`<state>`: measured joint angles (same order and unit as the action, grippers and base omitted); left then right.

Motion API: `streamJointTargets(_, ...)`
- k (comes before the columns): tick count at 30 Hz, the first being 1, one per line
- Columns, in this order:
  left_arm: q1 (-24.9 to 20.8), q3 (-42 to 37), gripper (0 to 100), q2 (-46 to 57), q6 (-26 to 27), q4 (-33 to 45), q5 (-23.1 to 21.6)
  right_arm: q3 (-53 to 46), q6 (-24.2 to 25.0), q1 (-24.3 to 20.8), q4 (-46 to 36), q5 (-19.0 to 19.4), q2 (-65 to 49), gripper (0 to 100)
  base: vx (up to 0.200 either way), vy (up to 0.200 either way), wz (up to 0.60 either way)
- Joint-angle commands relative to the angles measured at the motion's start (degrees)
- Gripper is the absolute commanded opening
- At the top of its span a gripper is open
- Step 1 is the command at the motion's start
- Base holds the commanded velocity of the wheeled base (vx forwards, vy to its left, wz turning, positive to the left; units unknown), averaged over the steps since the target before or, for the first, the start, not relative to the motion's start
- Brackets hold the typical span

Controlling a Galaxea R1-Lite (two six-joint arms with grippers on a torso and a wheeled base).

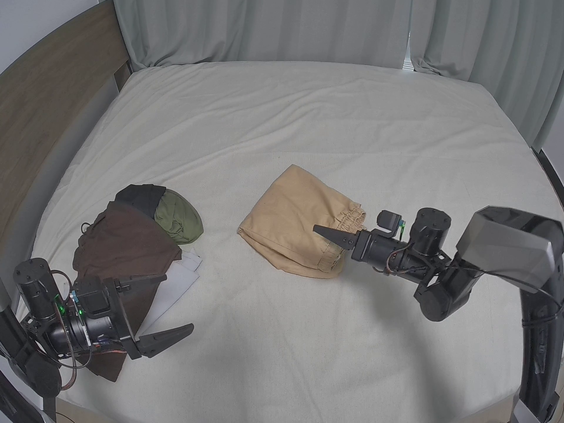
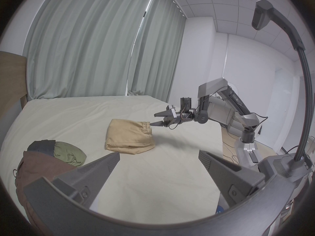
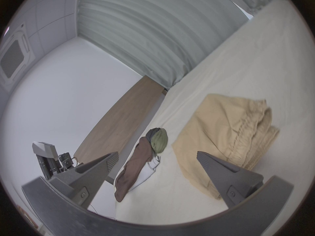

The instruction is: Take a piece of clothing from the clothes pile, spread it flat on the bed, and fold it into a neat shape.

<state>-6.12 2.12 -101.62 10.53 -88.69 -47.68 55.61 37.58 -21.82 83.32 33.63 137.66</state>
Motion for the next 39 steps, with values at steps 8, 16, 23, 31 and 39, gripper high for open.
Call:
streamJointTargets(8,-4.43,-0.01,100,1.16,-0.69,0.09,-1.01,-24.94,-23.87,5.12,-12.83,-12.54,-31.04,100,0.000,0.000,0.00)
streamJointTargets(16,-8.47,-2.12,100,3.18,-1.57,0.80,-3.21,-36.63,-36.70,10.31,-13.63,-20.89,-45.81,100,0.000,0.000,0.00)
streamJointTargets(23,-10.32,-2.12,100,11.53,-0.86,3.61,-8.75,-41.11,-40.04,22.08,-17.58,-20.98,-61.98,100,0.000,0.000,0.00)
streamJointTargets(31,-8.65,-2.12,100,25.60,-0.34,13.36,-8.66,-48.93,-39.87,23.49,-24.00,-19.22,-85.01,100,0.000,0.000,0.00)
streamJointTargets(39,-3.81,-2.12,100,45.19,-0.69,33.58,-3.12,-55.26,-39.34,22.35,-31.12,-19.04,-103.38,100,0.000,0.000,0.00)
